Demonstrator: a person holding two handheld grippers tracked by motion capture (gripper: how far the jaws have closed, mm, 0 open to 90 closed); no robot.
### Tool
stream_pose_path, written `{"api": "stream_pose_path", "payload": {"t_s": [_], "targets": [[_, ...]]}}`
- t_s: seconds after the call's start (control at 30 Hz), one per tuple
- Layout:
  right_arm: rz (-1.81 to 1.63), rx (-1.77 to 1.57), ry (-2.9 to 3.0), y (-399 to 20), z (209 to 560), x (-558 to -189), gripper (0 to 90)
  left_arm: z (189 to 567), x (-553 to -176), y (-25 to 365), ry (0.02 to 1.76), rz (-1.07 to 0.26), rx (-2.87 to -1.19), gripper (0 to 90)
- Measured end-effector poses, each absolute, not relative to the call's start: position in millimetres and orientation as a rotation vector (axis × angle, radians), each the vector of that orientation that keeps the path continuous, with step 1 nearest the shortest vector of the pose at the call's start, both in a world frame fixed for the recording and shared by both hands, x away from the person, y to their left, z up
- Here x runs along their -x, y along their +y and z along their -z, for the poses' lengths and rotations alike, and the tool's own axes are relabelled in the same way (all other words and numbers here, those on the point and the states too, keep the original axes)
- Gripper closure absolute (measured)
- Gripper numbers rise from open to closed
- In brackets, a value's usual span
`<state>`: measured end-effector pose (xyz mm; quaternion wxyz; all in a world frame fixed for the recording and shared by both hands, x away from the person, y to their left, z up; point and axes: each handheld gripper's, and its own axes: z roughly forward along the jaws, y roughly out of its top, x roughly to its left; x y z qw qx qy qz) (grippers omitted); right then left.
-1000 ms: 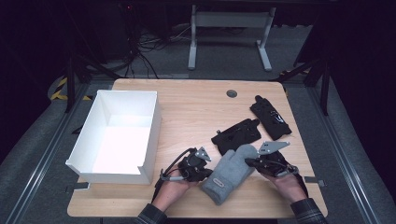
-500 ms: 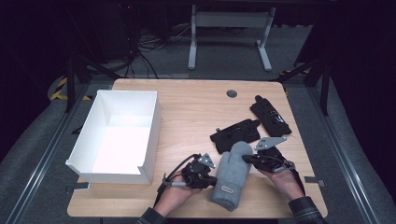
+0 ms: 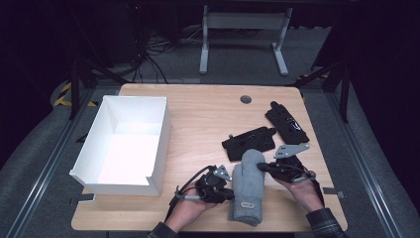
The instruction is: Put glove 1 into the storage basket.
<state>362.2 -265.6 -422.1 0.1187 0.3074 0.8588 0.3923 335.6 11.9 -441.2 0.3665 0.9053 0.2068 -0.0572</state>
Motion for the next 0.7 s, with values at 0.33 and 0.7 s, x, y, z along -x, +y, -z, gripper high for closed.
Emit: {"api": "stream_pose_path", "payload": {"t_s": [0.33, 0.7], "targets": [[-1.103, -0.999, 2.492, -297, 430, -342, 65.9, 422, -357, 24, 0.572, 0.085, -2.257, 45.7], [-1.035, -0.949, 2.639, -274, 453, -345, 67.7, 419, -386, -5, 0.583, 0.071, -2.214, 17.7]]}}
